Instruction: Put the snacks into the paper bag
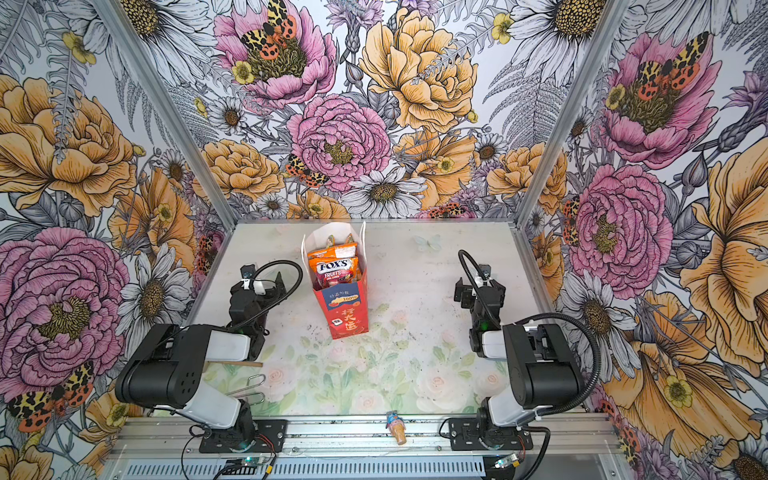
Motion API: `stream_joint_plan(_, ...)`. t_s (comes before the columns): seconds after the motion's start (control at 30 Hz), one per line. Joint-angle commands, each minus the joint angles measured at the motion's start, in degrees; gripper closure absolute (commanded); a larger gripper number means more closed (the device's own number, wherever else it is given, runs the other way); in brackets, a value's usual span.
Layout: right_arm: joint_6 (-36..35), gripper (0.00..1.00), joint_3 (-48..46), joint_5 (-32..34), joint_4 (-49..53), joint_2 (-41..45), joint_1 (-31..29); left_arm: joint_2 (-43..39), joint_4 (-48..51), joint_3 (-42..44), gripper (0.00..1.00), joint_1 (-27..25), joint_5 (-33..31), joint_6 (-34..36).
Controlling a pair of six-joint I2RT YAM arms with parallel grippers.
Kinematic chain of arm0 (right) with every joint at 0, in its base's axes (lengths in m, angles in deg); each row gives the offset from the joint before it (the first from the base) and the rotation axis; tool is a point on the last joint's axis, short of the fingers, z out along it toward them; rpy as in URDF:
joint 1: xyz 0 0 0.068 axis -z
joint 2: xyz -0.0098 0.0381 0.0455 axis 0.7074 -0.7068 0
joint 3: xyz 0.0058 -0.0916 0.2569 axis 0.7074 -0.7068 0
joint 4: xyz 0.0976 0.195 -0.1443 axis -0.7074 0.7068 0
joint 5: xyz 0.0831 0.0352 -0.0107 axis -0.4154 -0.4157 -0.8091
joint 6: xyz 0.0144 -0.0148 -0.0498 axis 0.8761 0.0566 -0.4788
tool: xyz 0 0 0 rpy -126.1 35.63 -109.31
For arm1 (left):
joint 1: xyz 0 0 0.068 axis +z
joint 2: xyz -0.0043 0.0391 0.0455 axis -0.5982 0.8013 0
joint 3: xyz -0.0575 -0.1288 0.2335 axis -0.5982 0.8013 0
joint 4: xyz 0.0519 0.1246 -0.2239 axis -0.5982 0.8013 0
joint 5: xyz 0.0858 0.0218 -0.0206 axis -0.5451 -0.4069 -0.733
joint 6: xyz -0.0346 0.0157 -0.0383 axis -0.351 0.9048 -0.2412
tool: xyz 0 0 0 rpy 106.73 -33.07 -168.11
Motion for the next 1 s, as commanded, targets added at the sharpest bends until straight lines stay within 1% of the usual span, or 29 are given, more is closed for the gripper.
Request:
stream_joint_plan(0.0, 0.36, 0.0, 1.38, -0.32, -0.81, -0.26, 0.25, 0.2, -3.27, 1.18, 0.01, -0.64, -0.78, 0.93)
stream_joint_plan(0.97, 0.34, 0.0, 1.37, -0.34, -0.82, -0.24, 0.29, 0.26, -3.37, 1.19, 0.01, -0.6, -0.84, 0.99)
